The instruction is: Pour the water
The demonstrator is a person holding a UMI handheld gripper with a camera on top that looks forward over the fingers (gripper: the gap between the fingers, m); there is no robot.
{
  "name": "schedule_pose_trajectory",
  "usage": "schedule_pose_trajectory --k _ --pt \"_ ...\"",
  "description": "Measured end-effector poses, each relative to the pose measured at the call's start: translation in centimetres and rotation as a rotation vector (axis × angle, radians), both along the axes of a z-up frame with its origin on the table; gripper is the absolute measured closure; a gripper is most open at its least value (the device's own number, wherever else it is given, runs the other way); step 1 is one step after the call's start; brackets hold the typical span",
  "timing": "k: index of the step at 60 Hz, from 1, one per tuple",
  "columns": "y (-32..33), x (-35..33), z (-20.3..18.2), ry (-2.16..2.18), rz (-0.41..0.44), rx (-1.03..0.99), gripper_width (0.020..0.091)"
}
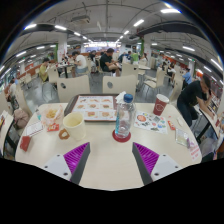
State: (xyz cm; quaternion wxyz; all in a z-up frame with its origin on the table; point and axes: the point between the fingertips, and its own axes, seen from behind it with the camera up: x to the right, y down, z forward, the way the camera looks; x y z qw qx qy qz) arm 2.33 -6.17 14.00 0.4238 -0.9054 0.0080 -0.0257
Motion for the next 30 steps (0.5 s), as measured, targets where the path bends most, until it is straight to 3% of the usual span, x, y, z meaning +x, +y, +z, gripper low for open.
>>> schedule_pose_trajectory --k 12,30 --pt "-4.2 -3.0 2.3 -0.009 0.015 0.007 0.0251" --pt "-4.6 -4.2 3.4 -0.032 0.043 0.026 0.0252"
